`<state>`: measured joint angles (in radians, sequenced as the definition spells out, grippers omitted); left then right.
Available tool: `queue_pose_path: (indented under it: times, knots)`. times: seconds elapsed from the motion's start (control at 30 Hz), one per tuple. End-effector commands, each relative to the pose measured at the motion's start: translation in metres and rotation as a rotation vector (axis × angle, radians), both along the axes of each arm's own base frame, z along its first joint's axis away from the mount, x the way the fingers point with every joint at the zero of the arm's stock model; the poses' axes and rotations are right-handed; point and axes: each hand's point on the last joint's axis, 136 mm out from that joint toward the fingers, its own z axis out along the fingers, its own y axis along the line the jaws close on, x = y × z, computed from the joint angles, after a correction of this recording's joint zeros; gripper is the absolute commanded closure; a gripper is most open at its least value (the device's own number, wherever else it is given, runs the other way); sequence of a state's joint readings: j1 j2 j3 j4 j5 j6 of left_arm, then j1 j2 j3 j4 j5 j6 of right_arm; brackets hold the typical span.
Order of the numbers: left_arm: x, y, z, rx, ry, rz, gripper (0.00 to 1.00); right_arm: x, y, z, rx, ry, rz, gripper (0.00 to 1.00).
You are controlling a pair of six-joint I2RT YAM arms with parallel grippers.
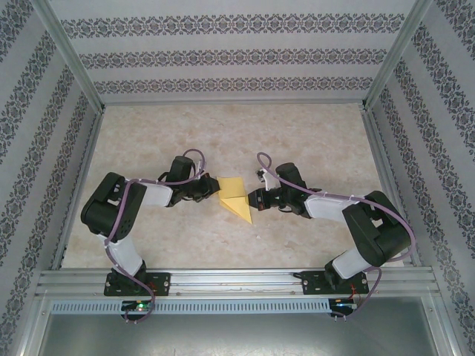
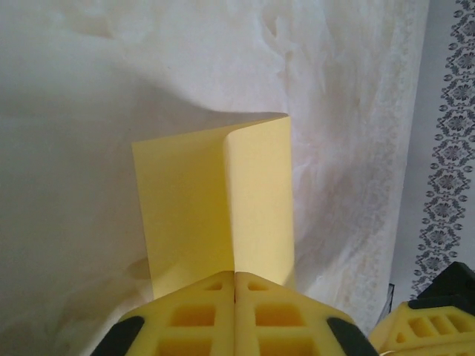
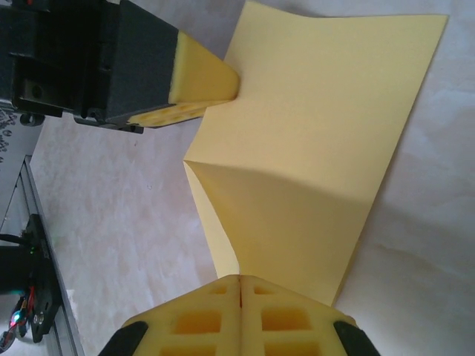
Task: Fold a paper plane with a square sheet of paper (fold left side to right side)
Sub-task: Fourth fold the wing at the center of the table.
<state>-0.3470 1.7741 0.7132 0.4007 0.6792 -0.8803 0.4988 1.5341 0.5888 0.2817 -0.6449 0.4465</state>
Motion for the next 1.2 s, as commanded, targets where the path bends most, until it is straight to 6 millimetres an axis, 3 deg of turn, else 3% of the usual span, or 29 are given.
queue_pose_path:
  times: [0.0, 0.23, 0.47, 0.6, 0.83, 1.17]
  knots:
    - [0.009, -0.008, 0.017, -0.027, -0.062, -0.013, 0.98, 0.004, -0.005, 0.005, 0.002, -0.02, -0.027, 0.93]
    - [0.003, -0.008, 0.026, -0.016, -0.057, -0.005, 0.99, 0.008, -0.03, 0.016, -0.144, -0.074, -0.125, 0.73]
    - [-0.002, -0.008, 0.033, 0.001, -0.049, 0.001, 0.99, -0.011, -0.043, 0.028, -0.361, -0.159, -0.194, 0.58]
    - [-0.004, -0.01, 0.035, 0.004, -0.049, -0.001, 0.99, -0.023, -0.032, 0.028, -0.476, -0.206, -0.199, 0.54]
    - [-0.005, -0.013, 0.038, 0.004, -0.051, -0.008, 0.99, -0.04, 0.007, 0.014, -0.639, -0.28, -0.157, 0.48]
    - [-0.005, -0.014, 0.042, -0.001, -0.053, -0.012, 0.99, -0.04, 0.034, -0.013, -0.82, -0.317, -0.092, 0.45]
